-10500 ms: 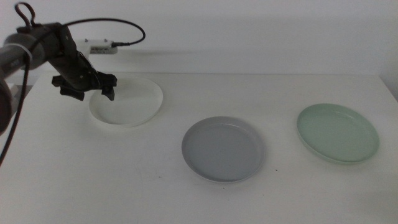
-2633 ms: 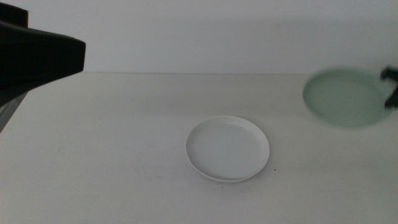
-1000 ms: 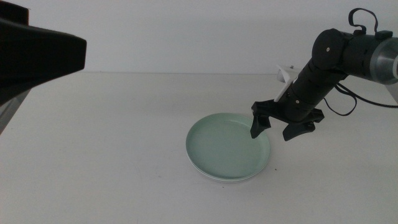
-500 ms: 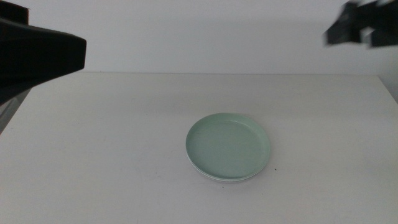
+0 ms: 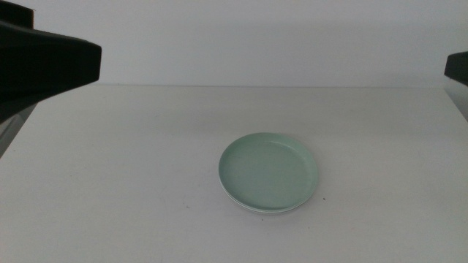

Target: Stack the three bowls on top of each other.

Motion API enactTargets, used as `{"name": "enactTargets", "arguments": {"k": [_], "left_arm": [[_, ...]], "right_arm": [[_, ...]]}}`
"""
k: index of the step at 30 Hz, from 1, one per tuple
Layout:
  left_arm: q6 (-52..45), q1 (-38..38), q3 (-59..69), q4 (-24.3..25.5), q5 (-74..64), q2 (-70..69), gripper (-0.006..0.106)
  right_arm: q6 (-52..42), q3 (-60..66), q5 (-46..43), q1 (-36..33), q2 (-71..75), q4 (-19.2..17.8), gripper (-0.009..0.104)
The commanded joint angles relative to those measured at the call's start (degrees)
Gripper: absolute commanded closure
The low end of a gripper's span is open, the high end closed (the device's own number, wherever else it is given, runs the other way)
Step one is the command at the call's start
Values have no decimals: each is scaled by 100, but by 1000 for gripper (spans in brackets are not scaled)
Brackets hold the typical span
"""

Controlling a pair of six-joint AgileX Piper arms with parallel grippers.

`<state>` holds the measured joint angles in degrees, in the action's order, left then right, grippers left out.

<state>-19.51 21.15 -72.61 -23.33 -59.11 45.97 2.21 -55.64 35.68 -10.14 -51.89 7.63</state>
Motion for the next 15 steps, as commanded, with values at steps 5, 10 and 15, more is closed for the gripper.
{"name": "enactTargets", "arguments": {"k": [5, 10, 15], "left_arm": [[29, -5, 6, -51, 74, -5, 7], [26, -5, 6, 9, 74, -124, 7], [26, -328, 19, 197, 74, -159, 7]], "right_arm": [[114, 47, -95, 49, 94, -21, 4], [114, 47, -95, 49, 94, -21, 4], [114, 47, -95, 49, 94, -21, 4]]}}
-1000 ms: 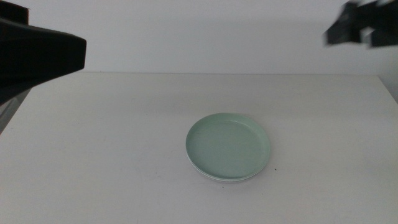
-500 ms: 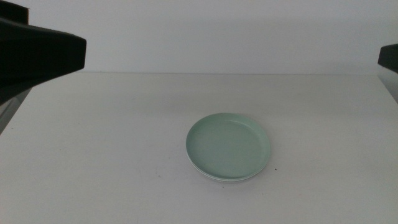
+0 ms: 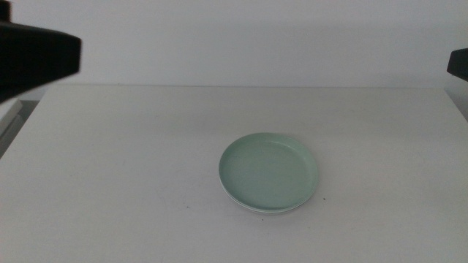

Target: Stack the three bowls on top of each other.

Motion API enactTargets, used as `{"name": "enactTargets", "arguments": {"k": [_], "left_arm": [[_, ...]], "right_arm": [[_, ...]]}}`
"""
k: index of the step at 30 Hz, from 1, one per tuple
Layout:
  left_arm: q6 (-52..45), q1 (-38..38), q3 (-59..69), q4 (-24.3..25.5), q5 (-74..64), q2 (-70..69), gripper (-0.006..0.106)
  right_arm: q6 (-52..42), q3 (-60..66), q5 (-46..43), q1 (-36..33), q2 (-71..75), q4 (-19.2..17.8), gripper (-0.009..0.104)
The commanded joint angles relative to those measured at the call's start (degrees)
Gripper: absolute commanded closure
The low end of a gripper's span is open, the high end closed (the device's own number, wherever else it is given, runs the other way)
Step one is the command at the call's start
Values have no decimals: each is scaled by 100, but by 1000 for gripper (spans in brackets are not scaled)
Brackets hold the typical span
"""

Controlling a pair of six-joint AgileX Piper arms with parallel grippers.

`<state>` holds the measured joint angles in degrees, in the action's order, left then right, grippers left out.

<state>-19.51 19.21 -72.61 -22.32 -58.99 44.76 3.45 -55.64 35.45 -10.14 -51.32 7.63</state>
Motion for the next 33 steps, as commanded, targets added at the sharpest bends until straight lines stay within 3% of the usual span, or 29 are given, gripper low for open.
{"name": "enactTargets", "arguments": {"k": [1, 7, 11, 14, 16, 33], "left_arm": [[26, -287, 78, 168, 131, -88, 7], [682, -1025, 1345, 550, 2575, -668, 7], [1428, -1232, 2353, 1813, 4238, -974, 7], [2653, -1351, 2786, 2975, 4448, -1107, 7], [3052, -1351, 2932, 3337, 4393, -1149, 7], [2996, -1351, 2952, 3297, 4453, -1149, 7]], "right_arm": [[-11, 47, -71, 49, 37, -21, 4], [-11, 47, -71, 49, 37, -21, 4], [-11, 47, -71, 49, 37, -21, 4], [-11, 47, -71, 49, 37, -21, 4], [-11, 47, -71, 49, 37, -21, 4], [-11, 141, -122, 49, 201, -21, 4]]}}
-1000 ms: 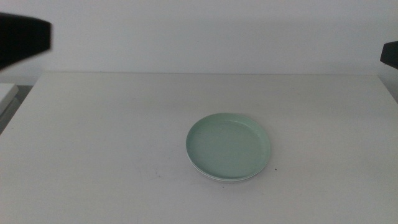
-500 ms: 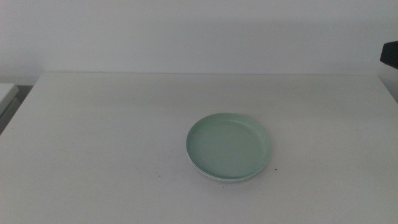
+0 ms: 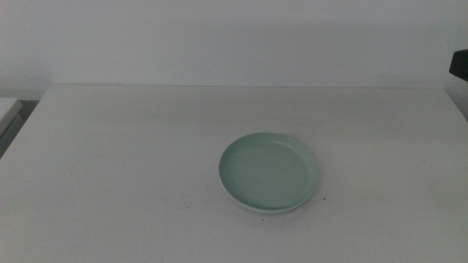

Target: Stack the three bowls on top of each other.

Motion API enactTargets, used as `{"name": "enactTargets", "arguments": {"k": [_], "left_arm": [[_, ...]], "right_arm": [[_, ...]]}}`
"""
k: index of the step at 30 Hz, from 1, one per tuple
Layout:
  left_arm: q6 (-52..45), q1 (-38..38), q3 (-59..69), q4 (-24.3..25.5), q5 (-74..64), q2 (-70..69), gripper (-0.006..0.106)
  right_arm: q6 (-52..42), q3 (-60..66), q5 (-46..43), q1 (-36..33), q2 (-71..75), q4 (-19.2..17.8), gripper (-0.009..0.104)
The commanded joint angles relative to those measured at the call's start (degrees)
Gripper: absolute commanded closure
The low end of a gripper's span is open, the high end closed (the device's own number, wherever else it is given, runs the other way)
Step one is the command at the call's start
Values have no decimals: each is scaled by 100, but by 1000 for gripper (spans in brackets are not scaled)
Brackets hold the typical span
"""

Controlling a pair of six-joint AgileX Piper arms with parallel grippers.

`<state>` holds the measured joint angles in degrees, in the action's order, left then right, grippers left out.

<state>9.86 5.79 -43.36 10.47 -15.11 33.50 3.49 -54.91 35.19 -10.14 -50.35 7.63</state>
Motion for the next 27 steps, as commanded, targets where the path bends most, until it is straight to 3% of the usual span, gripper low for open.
{"name": "enactTargets", "arguments": {"k": [1, 6, 12, 18, 27], "left_arm": [[59, -8, 27, -5, 62, -23, 7], [59, -8, 223, -317, 77, -271, 7], [59, -8, 1334, -342, 88, -1308, 7], [59, -8, 2648, -410, 88, -2742, 7], [59, -8, 3966, -471, 644, -3350, 7]], "right_arm": [[-14, 138, -127, 49, 188, -90, 4], [-14, 1296, -1118, 269, 1241, -1061, 4], [-14, 3289, -1739, 998, 3075, -1037, 4], [-14, 4651, -1812, 1136, 4964, -1095, 4], [-14, 5091, -2076, 1136, 5035, -1292, 4]]}}
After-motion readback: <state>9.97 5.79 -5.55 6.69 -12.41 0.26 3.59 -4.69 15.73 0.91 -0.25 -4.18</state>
